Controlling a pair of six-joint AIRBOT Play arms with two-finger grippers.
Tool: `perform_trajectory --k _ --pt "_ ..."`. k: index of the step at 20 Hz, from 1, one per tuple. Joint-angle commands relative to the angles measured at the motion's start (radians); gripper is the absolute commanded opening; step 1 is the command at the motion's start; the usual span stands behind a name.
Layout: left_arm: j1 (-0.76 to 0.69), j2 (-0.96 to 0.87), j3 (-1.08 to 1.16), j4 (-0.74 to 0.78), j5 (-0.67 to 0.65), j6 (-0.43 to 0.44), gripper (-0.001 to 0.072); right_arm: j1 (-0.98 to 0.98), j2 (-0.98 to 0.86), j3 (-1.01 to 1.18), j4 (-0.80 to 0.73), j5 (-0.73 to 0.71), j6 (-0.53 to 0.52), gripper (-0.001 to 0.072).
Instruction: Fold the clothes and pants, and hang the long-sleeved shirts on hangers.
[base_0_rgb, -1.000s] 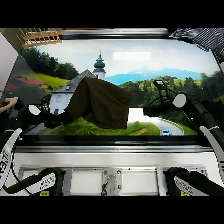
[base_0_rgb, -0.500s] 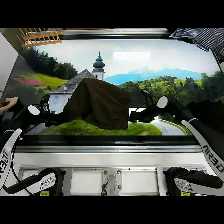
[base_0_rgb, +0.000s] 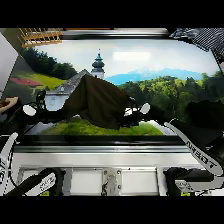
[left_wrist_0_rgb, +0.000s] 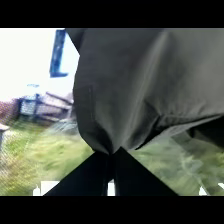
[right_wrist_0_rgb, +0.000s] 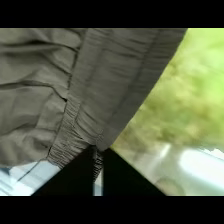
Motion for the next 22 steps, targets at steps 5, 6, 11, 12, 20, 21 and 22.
perform_trajectory --k 5,6,11,12,20,21,22 --pt "0.056 0.077 0.170 -0.001 -0.122 0.000 0.0003 -0.077 0.137 0.127 -0.257 0.090 0.000 0.0018" --pt "0.071 0.123 0.241 -0.004 -0.138 -0.001 0.0003 -0.116 0.195 0.189 -0.333 0.154 0.000 0.0017" --pt "0.066 0.383 0.623 -0.009 -0.162 -0.053 0.0003 -0.249 0.480 0.536 -0.469 0.364 -0.008 0.0017" --pt "0.058 0.429 0.686 -0.009 -0.159 -0.054 0.0003 -0.255 0.536 0.592 -0.468 0.371 -0.008 0.0017" --pt "-0.031 0.671 0.929 -0.007 -0.122 -0.106 0.0003 -0.255 0.857 0.697 -0.468 0.378 0.122 0.0017" --pt "-0.037 0.676 0.947 -0.008 -0.105 -0.107 0.0003 -0.254 0.878 0.697 -0.468 0.386 0.145 0.0017" --pt "-0.037 0.671 0.967 -0.010 -0.092 -0.107 0.0002 -0.254 0.893 0.697 -0.468 0.397 0.167 0.0017"
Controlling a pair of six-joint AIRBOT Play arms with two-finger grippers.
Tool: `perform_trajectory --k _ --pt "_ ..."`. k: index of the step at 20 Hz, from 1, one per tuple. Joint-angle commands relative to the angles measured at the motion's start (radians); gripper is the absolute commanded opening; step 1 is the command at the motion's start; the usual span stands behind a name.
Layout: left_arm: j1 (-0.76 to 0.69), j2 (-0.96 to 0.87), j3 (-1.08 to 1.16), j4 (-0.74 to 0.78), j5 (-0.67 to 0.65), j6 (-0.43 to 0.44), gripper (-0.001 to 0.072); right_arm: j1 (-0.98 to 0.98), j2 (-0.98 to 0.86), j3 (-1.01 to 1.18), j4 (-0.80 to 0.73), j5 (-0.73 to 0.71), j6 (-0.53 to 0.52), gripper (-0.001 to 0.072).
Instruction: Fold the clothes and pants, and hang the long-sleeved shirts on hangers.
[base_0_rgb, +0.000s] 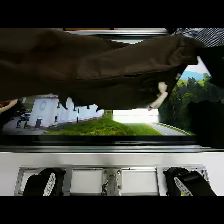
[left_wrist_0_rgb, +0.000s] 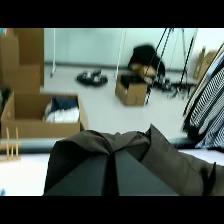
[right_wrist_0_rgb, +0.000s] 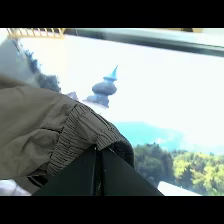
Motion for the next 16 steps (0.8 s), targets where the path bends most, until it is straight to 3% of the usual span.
perform_trajectory --k 1,8,10,12,14,16 --pt "-0.016 0.013 0.092 0.000 0.037 -0.021 0.0003 -0.002 0.084 0.011 -0.004 0.038 0.089 0.0017" --pt "-0.047 -0.317 0.185 -0.105 -0.015 -0.024 0.0003 -0.002 0.009 0.011 -0.009 0.330 0.325 0.0017" --pt "-0.117 -0.451 0.143 -0.101 -0.014 -0.023 0.0003 -0.002 -0.088 0.006 -0.009 0.430 0.329 0.0017" --pt "-0.176 -0.620 0.130 -0.102 -0.012 -0.023 0.0003 -0.002 -0.221 -0.003 -0.011 0.450 0.269 0.0017" --pt "-0.215 -0.816 0.188 -0.105 -0.025 -0.033 0.0003 -0.006 -0.380 -0.003 -0.025 0.413 0.208 0.0017" --pt "-0.247 -1.010 0.296 -0.103 -0.038 -0.038 0.0003 -0.027 -0.536 -0.003 -0.077 0.279 0.185 0.0017"
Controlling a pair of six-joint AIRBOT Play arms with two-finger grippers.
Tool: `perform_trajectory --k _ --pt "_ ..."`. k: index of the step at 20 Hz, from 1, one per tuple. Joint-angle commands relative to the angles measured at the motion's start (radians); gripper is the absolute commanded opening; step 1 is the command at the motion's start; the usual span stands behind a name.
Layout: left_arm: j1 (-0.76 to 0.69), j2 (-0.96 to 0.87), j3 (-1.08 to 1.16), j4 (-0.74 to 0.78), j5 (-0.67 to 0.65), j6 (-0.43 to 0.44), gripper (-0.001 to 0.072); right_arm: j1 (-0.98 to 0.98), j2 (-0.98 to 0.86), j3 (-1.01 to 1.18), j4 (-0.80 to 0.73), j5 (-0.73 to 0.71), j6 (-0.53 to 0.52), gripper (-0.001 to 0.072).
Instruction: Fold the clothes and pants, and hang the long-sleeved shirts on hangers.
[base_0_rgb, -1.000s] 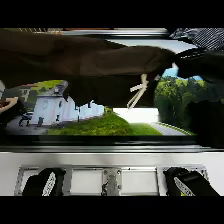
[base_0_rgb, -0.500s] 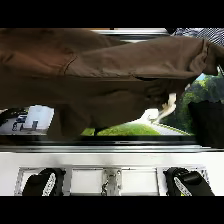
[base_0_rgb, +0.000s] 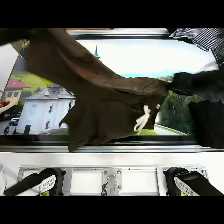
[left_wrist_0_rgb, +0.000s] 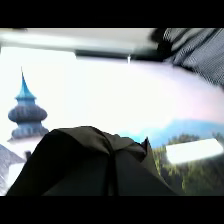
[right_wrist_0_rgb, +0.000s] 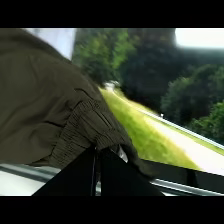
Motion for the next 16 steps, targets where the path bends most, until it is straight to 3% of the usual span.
perform_trajectory --k 1,4,5,6,7,8,9,11,13,16 --pt "-0.061 -0.330 0.154 -0.006 -0.019 -0.008 0.0002 -0.032 -0.256 -0.001 -0.067 -0.177 -0.048 0.0017" --pt "-0.061 -0.488 0.282 -0.005 0.009 -0.025 0.0012 -0.111 -0.386 -0.001 -0.069 -0.430 -0.019 0.0018" --pt "-0.048 -0.501 0.279 -0.005 0.035 -0.054 0.0259 -0.138 -0.408 -0.001 -0.062 -0.496 0.000 0.0021" --pt "-0.032 -0.498 0.253 -0.006 0.069 -0.085 0.0607 -0.164 -0.421 -0.001 -0.047 -0.541 0.000 0.0038" --pt "-0.011 -0.485 0.215 -0.005 0.080 -0.115 0.0681 -0.190 -0.425 -0.001 -0.036 -0.565 0.000 0.0181" --pt "0.018 -0.468 0.182 -0.005 0.061 -0.117 0.0684 -0.214 -0.421 0.000 -0.027 -0.565 -0.005 0.0414" --pt "0.050 -0.454 0.159 -0.004 0.019 -0.117 0.0683 -0.236 -0.410 0.000 -0.020 -0.560 -0.034 0.0522" --pt "0.116 -0.409 0.088 0.005 -0.102 -0.082 0.0682 -0.264 -0.362 0.000 -0.021 -0.514 -0.114 0.0514" --pt "0.165 -0.330 -0.068 0.005 -0.185 -0.005 0.0592 -0.269 -0.290 -0.024 -0.021 -0.440 -0.235 0.0514" --pt "0.183 -0.185 -0.402 0.004 -0.218 0.028 0.0593 -0.269 -0.159 -0.143 -0.021 -0.380 -0.276 0.0514"
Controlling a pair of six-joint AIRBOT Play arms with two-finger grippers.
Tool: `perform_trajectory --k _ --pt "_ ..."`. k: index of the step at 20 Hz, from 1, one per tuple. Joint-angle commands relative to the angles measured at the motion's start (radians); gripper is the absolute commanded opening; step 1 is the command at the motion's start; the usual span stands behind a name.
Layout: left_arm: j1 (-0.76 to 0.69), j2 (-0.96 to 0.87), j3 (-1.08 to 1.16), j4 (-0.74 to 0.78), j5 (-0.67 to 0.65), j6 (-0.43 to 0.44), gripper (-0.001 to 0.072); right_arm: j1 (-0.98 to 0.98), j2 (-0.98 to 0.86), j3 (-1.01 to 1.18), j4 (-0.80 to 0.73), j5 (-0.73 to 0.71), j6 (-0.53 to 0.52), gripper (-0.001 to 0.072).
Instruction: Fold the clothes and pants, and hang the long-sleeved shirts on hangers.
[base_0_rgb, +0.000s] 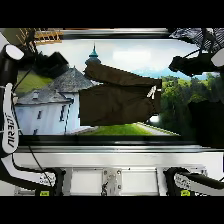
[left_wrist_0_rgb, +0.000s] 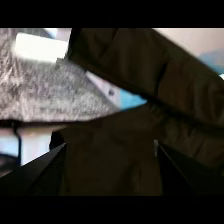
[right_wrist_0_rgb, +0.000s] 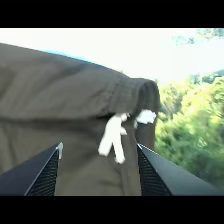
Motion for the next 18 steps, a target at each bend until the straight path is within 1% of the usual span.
perform_trajectory --k 1,2,3,5,7,10,15,17,18 --pt "0.028 0.157 -0.372 -0.003 -0.077 0.065 0.0593 -0.010 0.138 -0.124 0.003 0.058 -0.079 0.0514" --pt "0.020 0.198 -0.483 -0.003 -0.077 0.075 0.0596 -0.010 0.179 -0.173 0.003 0.058 -0.079 0.0514" --pt "0.010 0.239 -0.597 -0.004 -0.061 0.085 0.0684 -0.009 0.209 -0.212 0.003 0.058 -0.079 0.0514" --pt "-0.020 0.304 -0.780 -0.013 0.015 0.087 0.0694 -0.008 0.255 -0.275 0.003 0.058 -0.079 0.0514" --pt "-0.052 0.344 -0.904 -0.045 0.123 0.087 0.0694 -0.008 0.274 -0.311 0.005 0.058 -0.079 0.0514" --pt "-0.094 0.342 -0.979 -0.117 0.235 0.106 0.0694 -0.008 0.274 -0.322 0.020 0.058 -0.079 0.0514" --pt "-0.167 0.251 -0.924 -0.114 0.246 0.106 0.0690 -0.009 0.274 -0.323 0.021 0.060 -0.098 0.0514" --pt "-0.188 0.227 -0.900 -0.113 0.245 0.102 0.0660 -0.011 0.274 -0.324 0.010 0.067 -0.098 0.0514" --pt "-0.193 0.217 -0.892 -0.112 0.241 0.102 0.0532 -0.011 0.274 -0.325 -0.002 0.074 -0.098 0.0514"
